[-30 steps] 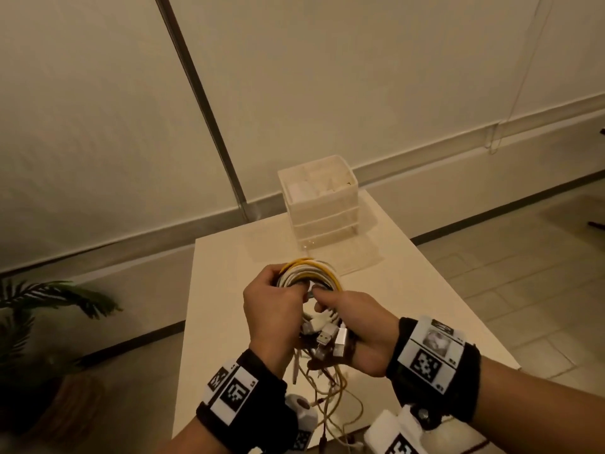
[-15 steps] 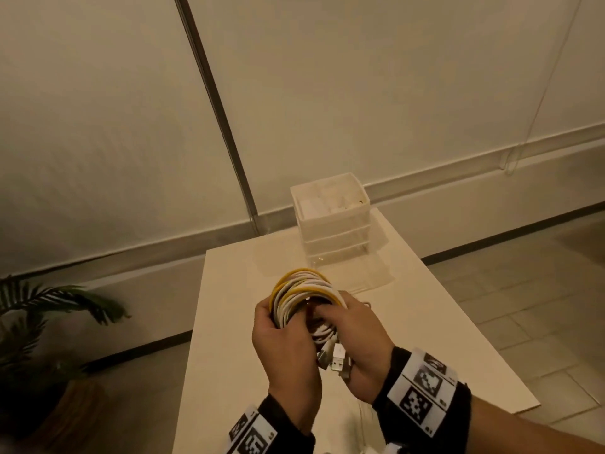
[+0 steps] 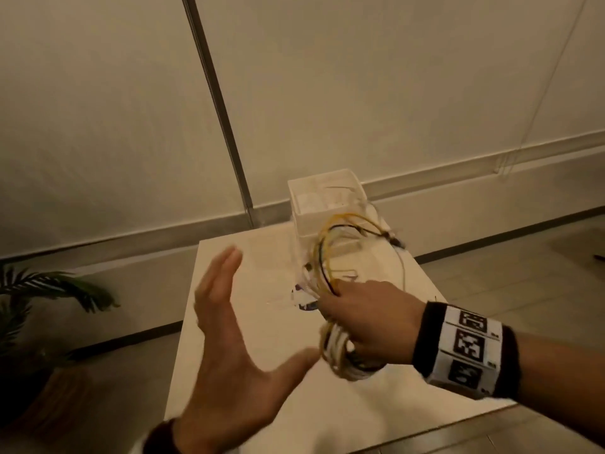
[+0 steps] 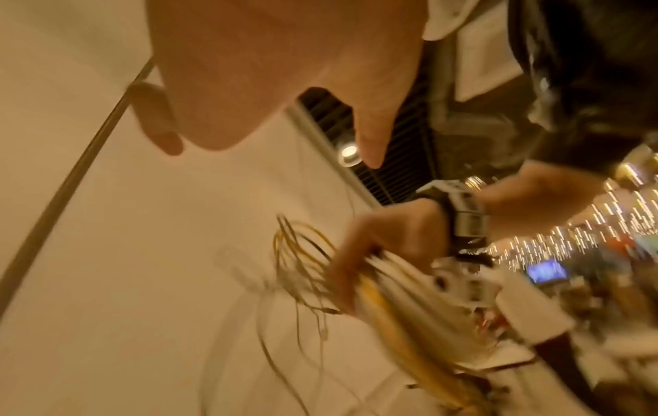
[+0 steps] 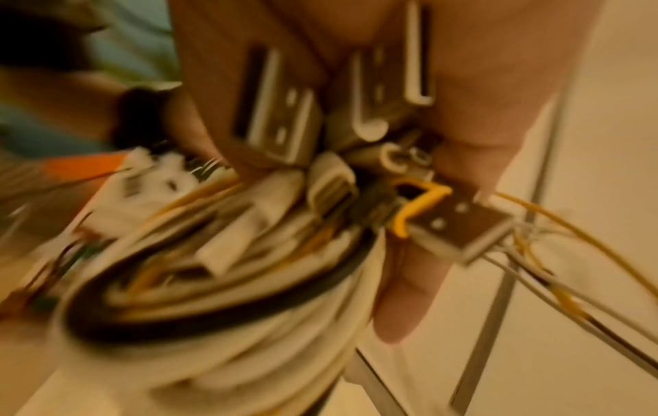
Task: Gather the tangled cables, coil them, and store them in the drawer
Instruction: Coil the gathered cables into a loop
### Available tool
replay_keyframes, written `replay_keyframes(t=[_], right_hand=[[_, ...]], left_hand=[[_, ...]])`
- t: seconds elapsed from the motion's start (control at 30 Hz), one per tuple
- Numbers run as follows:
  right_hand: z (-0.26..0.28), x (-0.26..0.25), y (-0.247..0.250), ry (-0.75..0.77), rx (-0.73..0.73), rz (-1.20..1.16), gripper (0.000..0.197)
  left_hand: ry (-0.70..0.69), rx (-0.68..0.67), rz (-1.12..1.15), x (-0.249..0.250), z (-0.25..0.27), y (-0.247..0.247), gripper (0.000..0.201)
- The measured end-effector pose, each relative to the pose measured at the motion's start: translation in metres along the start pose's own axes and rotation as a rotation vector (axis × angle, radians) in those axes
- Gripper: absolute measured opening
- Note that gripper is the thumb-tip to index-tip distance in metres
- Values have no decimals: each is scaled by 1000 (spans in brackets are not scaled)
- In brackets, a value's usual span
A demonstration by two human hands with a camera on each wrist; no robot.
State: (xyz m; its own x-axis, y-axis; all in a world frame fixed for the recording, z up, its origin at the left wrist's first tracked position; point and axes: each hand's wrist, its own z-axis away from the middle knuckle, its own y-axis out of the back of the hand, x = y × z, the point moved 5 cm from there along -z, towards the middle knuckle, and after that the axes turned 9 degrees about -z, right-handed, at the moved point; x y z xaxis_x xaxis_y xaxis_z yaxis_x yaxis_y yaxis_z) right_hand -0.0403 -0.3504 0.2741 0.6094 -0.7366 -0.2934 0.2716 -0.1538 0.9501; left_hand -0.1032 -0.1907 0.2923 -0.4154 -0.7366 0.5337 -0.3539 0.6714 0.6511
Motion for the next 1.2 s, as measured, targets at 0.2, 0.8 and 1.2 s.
replay_keyframes(t=[0.2,0.8,1.2], right_hand=[[11,-19,-4,113,-81,391,24],[38,-9,54,82,10,202,48],[29,-13,70,186,25,163,40]], left_hand=[[-404,-425,-67,27,-54,-23,81],[-16,-391,316,-28,-54,-17,15],[122,-440,22,-40,-45,-1,18]])
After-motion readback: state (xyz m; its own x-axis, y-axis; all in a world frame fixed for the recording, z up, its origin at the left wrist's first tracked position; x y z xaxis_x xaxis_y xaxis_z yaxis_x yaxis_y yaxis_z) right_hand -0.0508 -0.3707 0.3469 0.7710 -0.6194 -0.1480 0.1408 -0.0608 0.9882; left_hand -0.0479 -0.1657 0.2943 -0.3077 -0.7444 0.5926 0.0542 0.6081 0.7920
